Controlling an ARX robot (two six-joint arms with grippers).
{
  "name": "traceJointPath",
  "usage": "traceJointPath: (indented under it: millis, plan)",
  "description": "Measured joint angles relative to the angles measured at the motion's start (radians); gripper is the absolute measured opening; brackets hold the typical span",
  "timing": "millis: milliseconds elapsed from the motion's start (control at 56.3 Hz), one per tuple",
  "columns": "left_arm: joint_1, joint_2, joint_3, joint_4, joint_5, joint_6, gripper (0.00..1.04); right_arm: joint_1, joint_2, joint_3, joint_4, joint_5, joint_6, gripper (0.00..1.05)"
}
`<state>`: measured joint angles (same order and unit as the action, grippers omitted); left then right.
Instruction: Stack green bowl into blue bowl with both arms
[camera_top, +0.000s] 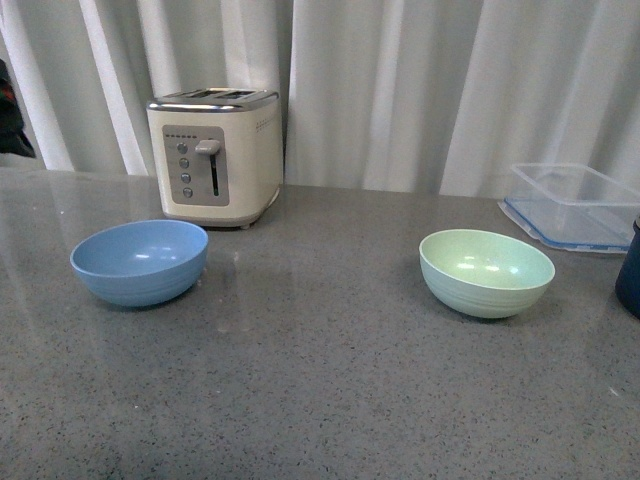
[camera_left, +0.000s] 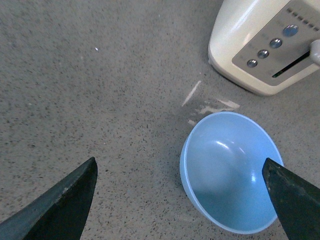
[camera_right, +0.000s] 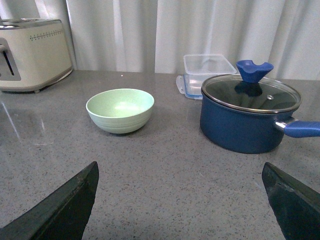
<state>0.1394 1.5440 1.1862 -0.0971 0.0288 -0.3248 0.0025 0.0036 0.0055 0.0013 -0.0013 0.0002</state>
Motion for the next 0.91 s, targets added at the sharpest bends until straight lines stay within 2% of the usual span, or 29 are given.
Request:
traceJointPath:
  millis: [124,284,782,906]
  plan:
    - [-0.026,0.157,0.132,-0.069,0.0,-0.003,0.98,0.0,0.0,0.0,0.0,0.0,0.0,0.95]
    - [-0.05,0.251,0.201,-0.097,-0.01,-0.004,0.98,0.0,0.0,0.0,0.0,0.0,0.0,0.95]
    - [-0.09,0.371,0.24,-0.1,-0.033,-0.048,0.98,0.0,0.0,0.0,0.0,0.0,0.0,0.95]
    - [-0.096,0.374,0.24,-0.099,-0.045,-0.048,0.79,0.0,0.0,0.0,0.0,0.0,0.0,0.95]
